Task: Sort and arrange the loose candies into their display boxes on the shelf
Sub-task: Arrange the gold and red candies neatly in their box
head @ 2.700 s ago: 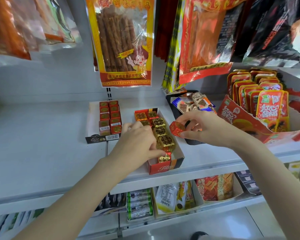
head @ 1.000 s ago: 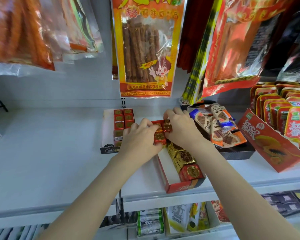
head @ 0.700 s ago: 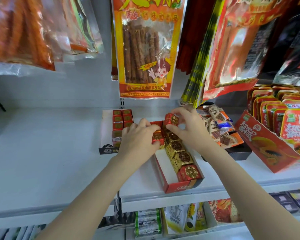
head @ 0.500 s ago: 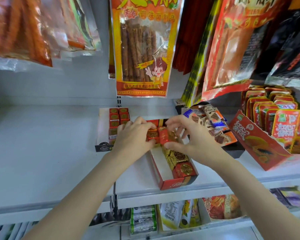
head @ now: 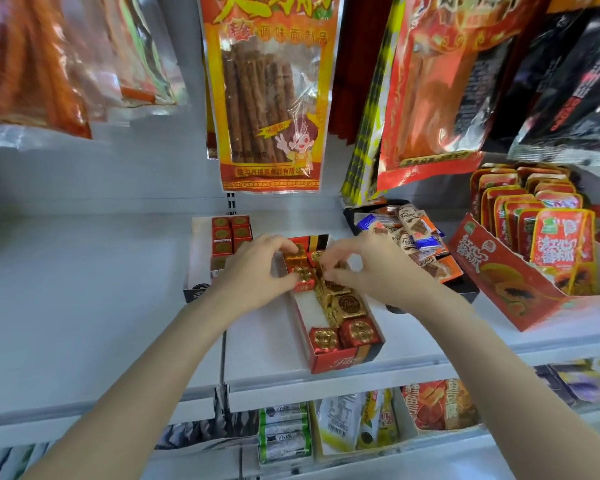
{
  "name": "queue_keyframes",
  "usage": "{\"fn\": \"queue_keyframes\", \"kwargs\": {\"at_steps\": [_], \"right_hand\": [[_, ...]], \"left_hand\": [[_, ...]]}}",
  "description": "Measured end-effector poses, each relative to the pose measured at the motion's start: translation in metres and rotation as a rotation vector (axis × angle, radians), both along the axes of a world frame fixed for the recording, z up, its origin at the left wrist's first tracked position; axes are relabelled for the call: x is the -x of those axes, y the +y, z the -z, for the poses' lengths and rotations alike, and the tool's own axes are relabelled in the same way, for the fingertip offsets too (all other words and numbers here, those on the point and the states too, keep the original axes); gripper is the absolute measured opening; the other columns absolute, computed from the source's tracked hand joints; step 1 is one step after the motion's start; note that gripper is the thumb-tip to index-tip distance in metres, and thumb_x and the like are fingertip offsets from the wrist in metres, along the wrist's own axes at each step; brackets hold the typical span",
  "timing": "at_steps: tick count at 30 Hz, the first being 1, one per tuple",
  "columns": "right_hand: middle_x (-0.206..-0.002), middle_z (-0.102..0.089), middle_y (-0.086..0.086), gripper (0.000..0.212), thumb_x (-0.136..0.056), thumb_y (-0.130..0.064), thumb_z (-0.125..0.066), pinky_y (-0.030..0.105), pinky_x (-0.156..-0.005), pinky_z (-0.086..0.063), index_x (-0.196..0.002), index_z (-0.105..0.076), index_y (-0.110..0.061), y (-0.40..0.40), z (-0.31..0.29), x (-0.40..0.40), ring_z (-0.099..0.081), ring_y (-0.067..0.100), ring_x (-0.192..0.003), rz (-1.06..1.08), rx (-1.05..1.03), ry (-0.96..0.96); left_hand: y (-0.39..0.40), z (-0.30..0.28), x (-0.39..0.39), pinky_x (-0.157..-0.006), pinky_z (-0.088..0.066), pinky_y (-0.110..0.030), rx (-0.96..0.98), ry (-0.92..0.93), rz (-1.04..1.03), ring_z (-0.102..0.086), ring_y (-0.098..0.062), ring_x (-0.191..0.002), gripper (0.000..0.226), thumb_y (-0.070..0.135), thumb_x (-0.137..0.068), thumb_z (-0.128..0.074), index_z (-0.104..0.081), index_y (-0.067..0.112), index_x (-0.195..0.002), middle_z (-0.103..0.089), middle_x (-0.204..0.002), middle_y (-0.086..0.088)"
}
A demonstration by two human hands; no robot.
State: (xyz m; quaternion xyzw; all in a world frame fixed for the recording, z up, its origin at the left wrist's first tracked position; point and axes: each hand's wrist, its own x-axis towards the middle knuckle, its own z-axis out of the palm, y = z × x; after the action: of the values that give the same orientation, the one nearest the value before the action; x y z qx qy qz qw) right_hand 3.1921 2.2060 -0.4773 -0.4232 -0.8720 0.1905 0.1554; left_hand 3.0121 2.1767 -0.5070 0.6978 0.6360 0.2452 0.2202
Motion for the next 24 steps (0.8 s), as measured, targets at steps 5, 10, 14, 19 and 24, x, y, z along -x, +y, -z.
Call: {"fn": "queue_keyframes", "kwargs": {"at_steps": [5,10,14,19,24], "right_hand": [[-0.126,-0.055,-0.004,0.042,-0.085,-0.028,-0.061,0.033,-0.094,-0.028,-0.125,-0.053,-0.024,0.004,0.018,0.030,-0.038,0.022,-0.117,-0.037,-0.112,-0.249],[-0.120,-0.057,-0.004,0.042,-0.082,-0.020,-0.066,0.026,-0.088,-0.029,-0.122,-0.055,-0.021,0.010,0.018,0.028,-0.042,0.018,-0.111,-0.013,-0.123,-0.158],[-0.106,-0.062,-0.003,0.038,-0.079,-0.015,-0.069,0.021,-0.088,-0.042,-0.115,-0.058,-0.015,0.016,0.006,0.012,-0.053,0.007,-0.095,0.066,-0.023,0.152],[-0.107,-0.054,0.000,0.044,-0.082,-0.008,-0.065,0.029,-0.094,-0.045,-0.122,-0.049,-0.013,0.018,0.009,-0.007,-0.053,0.015,-0.102,0.133,-0.017,0.168],[-0.115,-0.057,0.003,0.041,-0.083,-0.006,-0.062,0.016,-0.088,-0.043,-0.123,-0.053,-0.013,0.018,0.007,-0.014,-0.052,0.010,-0.102,0.153,-0.072,0.131]], "left_hand": [[-0.003,-0.001,0.004,-0.101,-0.039,-0.036,0.009,0.036,0.041,-0.043,-0.017,-0.123,0.040,0.021,-0.087,-0.057,-0.048,0.017,-0.126,-0.048,-0.132,0.001],[-0.001,-0.001,0.011,-0.101,-0.039,-0.038,0.006,0.105,0.066,-0.043,-0.018,-0.123,0.037,0.017,-0.089,-0.052,-0.049,0.018,-0.126,-0.047,-0.132,0.003],[0.004,0.002,0.013,-0.100,-0.039,-0.042,-0.023,0.139,0.080,-0.045,-0.020,-0.120,0.031,0.019,-0.091,-0.047,-0.055,0.020,-0.121,-0.051,-0.128,0.004],[0.008,0.004,0.004,-0.101,-0.030,-0.039,-0.054,0.216,0.043,-0.038,-0.019,-0.120,0.032,0.031,-0.094,-0.042,-0.052,0.031,-0.125,-0.047,-0.127,0.007],[0.017,0.007,-0.008,-0.100,-0.028,-0.040,-0.064,0.267,-0.007,-0.037,-0.022,-0.120,0.042,0.032,-0.092,-0.045,-0.042,0.033,-0.134,-0.044,-0.128,0.002]]}}
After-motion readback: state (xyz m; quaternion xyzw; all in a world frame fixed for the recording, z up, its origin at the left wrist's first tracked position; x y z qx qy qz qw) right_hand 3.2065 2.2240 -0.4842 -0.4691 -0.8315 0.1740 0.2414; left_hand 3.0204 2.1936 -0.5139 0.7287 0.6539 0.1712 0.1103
